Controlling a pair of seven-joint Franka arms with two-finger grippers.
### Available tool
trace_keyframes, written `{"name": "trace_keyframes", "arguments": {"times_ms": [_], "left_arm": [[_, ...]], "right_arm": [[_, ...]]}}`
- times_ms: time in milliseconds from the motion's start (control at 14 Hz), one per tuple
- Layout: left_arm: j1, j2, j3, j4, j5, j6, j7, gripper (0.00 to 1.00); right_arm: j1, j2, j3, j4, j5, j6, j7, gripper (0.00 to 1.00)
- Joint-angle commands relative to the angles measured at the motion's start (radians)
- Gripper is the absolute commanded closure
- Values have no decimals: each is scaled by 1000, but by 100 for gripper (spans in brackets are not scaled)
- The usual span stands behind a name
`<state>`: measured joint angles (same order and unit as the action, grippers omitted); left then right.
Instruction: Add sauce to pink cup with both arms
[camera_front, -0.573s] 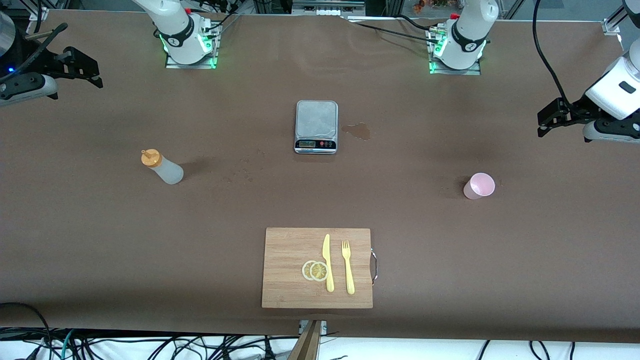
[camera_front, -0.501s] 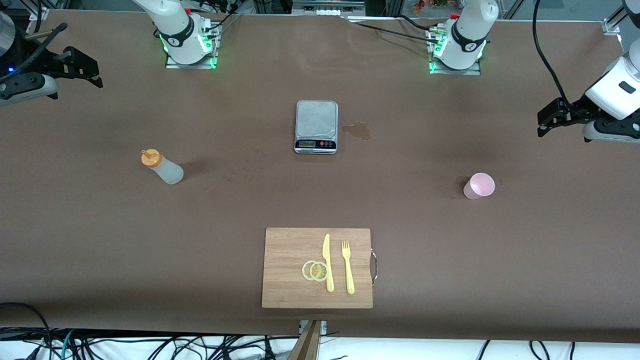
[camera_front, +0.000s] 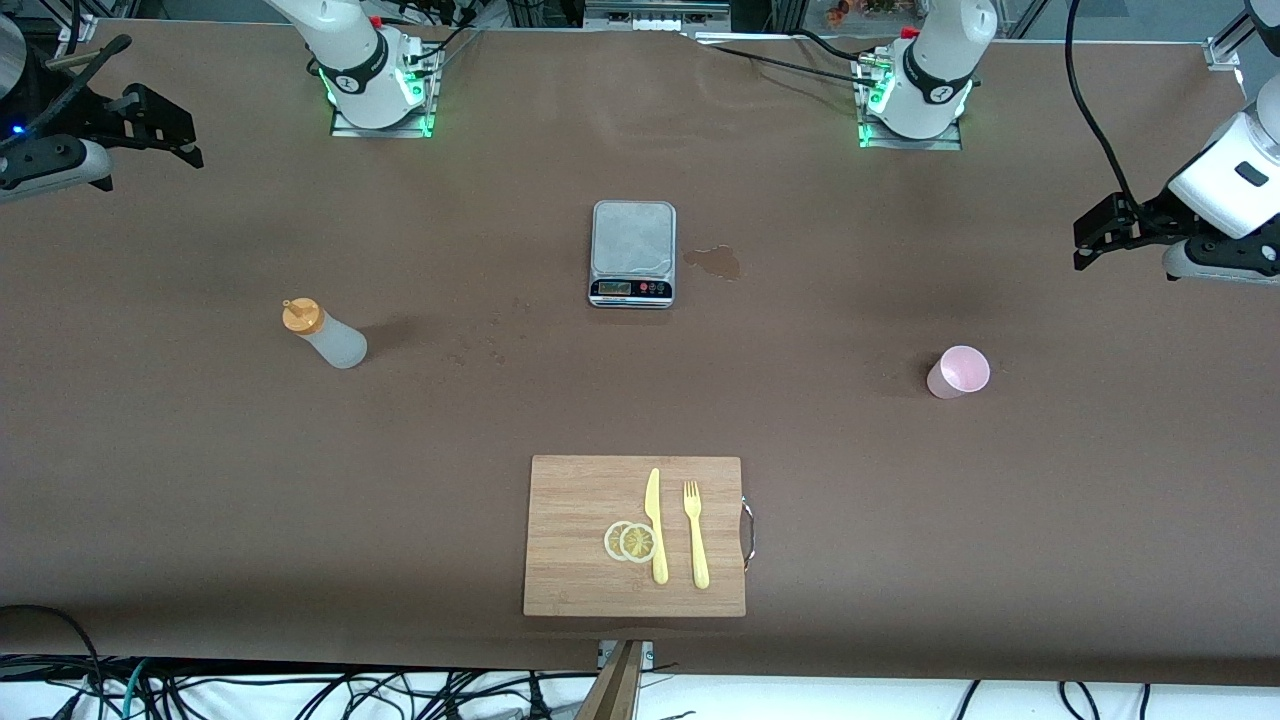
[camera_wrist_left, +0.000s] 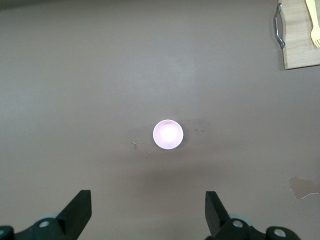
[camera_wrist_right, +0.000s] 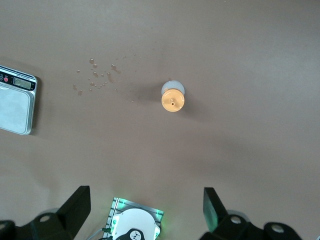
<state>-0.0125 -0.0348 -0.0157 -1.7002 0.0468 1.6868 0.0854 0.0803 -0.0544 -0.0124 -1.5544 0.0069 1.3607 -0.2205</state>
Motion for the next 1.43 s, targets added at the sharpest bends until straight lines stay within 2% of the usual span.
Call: {"name": "trace_keyframes", "arguments": {"times_ms": [0, 287, 1361], "left_arm": [[0, -27, 2, -24, -16, -10, -3, 0], [12, -25, 2, -38, -71, -27, -24, 0], [14, -23, 2, -50, -71, -27, -13, 0]], "right_arm": [[-8, -8, 15, 13, -10, -18, -17, 0], [-10, -7, 14, 13, -8, -6, -13, 0], [-10, -8, 14, 13, -10, -9, -5, 0]]}}
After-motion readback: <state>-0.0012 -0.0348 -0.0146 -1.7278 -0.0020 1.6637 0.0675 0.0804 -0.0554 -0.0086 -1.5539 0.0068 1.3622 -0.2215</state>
